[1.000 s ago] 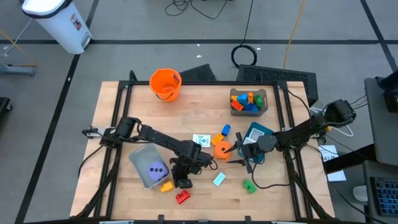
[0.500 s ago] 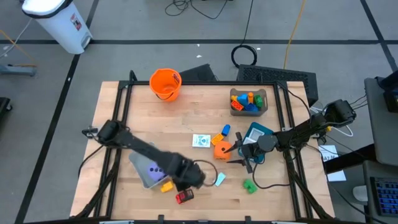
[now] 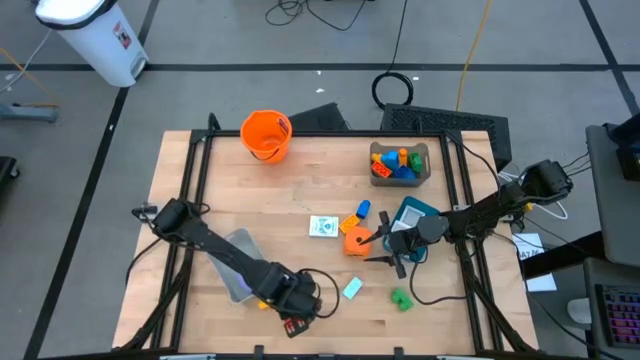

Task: Pick & Place Toys
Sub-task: Put the yellow game piece into the black bin

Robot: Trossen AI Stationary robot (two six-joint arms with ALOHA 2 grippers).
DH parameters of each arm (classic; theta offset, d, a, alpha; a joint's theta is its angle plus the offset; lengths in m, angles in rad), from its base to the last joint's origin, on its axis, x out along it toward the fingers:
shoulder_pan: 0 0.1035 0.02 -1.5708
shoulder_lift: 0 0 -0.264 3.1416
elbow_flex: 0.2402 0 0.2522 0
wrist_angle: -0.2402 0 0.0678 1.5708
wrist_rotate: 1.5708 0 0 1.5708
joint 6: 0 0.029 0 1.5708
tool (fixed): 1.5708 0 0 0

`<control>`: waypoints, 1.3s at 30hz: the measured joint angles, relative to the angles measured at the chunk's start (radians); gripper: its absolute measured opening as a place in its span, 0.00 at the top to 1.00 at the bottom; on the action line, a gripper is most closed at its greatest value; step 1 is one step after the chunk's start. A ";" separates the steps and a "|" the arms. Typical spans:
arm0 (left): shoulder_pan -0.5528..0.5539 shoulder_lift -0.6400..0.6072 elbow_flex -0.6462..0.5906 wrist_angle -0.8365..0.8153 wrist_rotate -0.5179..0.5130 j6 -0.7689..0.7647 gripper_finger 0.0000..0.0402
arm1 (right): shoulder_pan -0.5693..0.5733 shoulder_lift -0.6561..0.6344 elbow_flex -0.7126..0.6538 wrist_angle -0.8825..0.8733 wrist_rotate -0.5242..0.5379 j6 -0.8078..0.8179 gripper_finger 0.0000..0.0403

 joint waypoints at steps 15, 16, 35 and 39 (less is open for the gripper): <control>-0.012 0.000 -0.118 -0.021 0.076 -0.157 0.57 | -0.001 0.000 0.000 -0.003 -0.001 -0.038 0.51; -0.012 0.000 -0.120 -0.031 0.076 -0.157 0.53 | -0.001 0.000 0.000 -0.003 -0.001 -0.038 0.51; -0.017 0.033 -0.168 -0.040 0.100 -0.123 0.29 | -0.021 0.000 0.000 -0.023 -0.002 -0.030 0.51; -0.015 0.033 -0.168 -0.039 0.109 -0.111 0.29 | -0.021 0.000 0.000 -0.023 -0.002 -0.032 0.51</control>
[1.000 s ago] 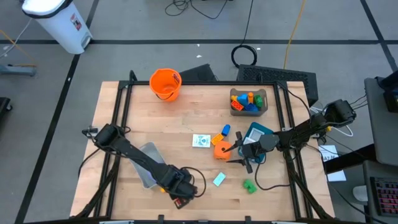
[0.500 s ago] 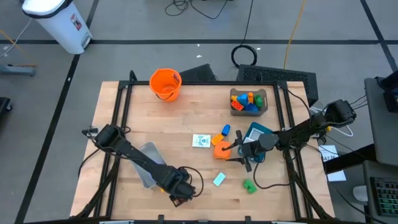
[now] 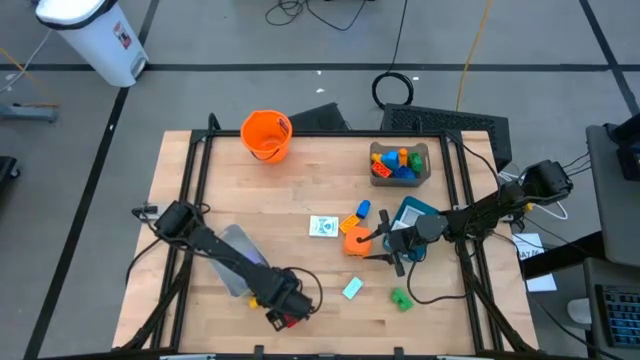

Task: Pick & Place Toys
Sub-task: Put the yellow game piece into the black bin

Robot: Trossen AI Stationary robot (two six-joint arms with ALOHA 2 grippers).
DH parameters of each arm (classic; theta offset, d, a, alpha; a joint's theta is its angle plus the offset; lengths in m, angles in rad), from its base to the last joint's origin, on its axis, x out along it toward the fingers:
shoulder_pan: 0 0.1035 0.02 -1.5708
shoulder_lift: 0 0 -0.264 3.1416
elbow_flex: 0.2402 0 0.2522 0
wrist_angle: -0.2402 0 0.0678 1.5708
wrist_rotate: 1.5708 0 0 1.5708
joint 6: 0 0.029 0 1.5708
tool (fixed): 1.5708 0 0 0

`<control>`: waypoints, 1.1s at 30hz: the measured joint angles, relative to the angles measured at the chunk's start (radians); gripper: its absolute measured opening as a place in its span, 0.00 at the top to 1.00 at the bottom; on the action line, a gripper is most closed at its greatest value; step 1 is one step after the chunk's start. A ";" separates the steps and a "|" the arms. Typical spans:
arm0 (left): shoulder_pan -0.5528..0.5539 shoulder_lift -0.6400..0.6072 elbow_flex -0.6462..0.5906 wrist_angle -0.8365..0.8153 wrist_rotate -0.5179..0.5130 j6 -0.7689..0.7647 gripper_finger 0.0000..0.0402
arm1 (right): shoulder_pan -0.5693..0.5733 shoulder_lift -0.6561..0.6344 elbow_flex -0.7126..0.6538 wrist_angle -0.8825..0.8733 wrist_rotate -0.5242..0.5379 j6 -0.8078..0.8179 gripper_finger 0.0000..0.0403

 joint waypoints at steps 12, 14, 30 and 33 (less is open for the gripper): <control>0.016 -0.001 0.001 0.118 0.036 0.037 0.29 | 0.000 0.000 0.000 0.000 0.000 -0.005 0.51; 0.022 -0.002 0.002 0.144 0.026 0.065 0.29 | 0.000 0.000 0.000 0.000 0.000 -0.005 0.51; 0.154 0.002 0.013 0.193 -0.243 0.421 0.29 | 0.000 0.000 0.000 0.000 0.000 -0.010 0.51; 0.164 0.002 0.014 0.172 -0.218 0.461 0.29 | 0.000 0.000 0.000 0.000 0.000 -0.010 0.51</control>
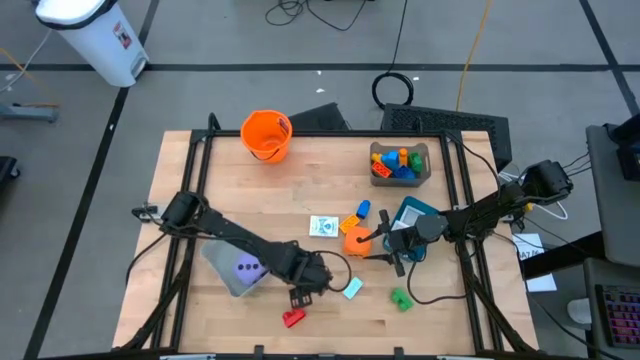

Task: Pick & Place Toys
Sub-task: Put the yellow game piece into the black bin

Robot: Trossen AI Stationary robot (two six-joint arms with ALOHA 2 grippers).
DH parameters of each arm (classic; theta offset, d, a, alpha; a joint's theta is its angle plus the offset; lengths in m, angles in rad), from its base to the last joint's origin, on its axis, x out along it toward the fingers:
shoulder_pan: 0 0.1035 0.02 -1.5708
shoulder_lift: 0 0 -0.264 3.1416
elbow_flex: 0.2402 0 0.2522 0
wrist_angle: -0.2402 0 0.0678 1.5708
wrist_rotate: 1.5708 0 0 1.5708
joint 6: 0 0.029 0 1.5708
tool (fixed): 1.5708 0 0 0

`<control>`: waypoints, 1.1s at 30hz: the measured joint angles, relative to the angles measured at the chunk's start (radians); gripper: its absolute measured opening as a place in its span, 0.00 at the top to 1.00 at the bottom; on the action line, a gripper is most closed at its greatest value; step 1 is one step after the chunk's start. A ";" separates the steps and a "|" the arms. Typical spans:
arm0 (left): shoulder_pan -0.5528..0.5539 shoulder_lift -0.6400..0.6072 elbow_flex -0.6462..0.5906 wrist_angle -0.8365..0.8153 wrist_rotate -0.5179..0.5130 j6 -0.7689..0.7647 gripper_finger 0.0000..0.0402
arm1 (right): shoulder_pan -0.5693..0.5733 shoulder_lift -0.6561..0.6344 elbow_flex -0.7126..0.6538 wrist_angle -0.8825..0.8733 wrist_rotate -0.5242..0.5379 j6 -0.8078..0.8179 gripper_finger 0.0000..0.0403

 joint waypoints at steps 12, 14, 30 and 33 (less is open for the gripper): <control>0.025 0.006 0.089 -0.159 -0.011 0.025 0.29 | 0.000 0.000 0.000 -0.007 0.000 0.002 0.51; 0.025 0.004 0.107 -0.182 -0.033 0.032 0.29 | 0.000 0.000 0.000 -0.007 0.000 0.003 0.51; 0.020 0.000 0.088 -0.217 -0.100 0.112 0.29 | 0.000 0.000 0.000 -0.029 0.000 0.015 0.51; 0.025 0.000 0.059 -0.220 -0.094 0.104 0.29 | 0.000 0.000 0.000 -0.029 0.000 0.015 0.51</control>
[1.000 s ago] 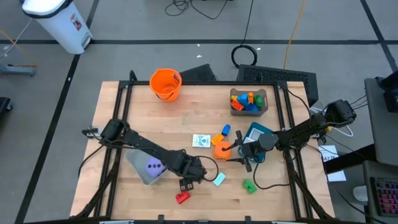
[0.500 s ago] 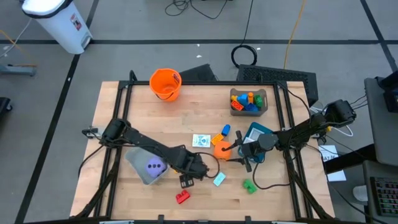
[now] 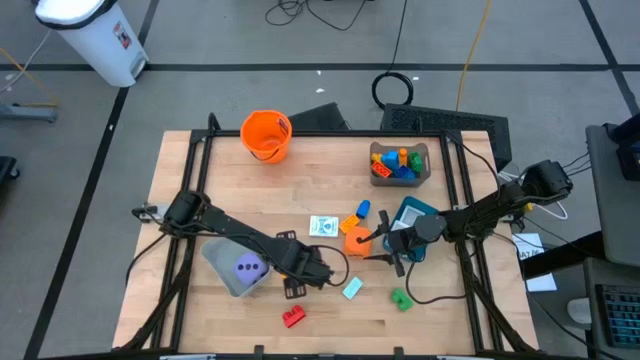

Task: Pick & Place Toys
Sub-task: Put the yellow game piece into the black bin

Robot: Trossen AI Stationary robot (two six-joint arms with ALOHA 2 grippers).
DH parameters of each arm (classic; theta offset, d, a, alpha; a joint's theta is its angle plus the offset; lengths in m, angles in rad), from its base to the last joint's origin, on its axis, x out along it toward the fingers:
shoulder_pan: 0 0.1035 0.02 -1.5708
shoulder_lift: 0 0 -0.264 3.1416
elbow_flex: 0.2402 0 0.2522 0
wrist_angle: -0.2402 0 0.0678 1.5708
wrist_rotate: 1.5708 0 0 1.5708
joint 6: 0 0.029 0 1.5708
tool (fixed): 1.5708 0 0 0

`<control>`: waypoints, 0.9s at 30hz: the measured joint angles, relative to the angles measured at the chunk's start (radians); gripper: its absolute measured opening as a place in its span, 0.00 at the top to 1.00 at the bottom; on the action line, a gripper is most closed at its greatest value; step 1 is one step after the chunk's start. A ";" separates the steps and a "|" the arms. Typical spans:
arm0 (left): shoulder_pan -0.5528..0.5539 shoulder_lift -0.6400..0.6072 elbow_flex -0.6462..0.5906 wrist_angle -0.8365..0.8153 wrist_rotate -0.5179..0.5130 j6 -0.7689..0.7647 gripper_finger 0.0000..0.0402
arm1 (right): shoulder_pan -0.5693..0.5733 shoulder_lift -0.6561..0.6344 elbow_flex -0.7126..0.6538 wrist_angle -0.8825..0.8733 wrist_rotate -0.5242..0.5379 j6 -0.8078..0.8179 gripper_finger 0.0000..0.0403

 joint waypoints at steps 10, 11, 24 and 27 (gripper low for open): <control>0.004 -0.001 -0.026 0.031 0.046 0.020 0.29 | 0.000 0.000 0.000 0.000 0.000 0.000 0.51; 0.004 -0.001 -0.028 0.044 0.049 0.023 0.29 | 0.000 0.000 0.000 0.000 0.000 0.000 0.51; 0.030 -0.001 -0.138 0.167 0.121 0.036 0.30 | 0.000 0.000 0.000 0.000 0.000 -0.002 0.51; 0.032 -0.001 -0.136 0.168 0.114 0.056 0.36 | 0.000 0.000 0.000 0.000 0.000 -0.005 0.51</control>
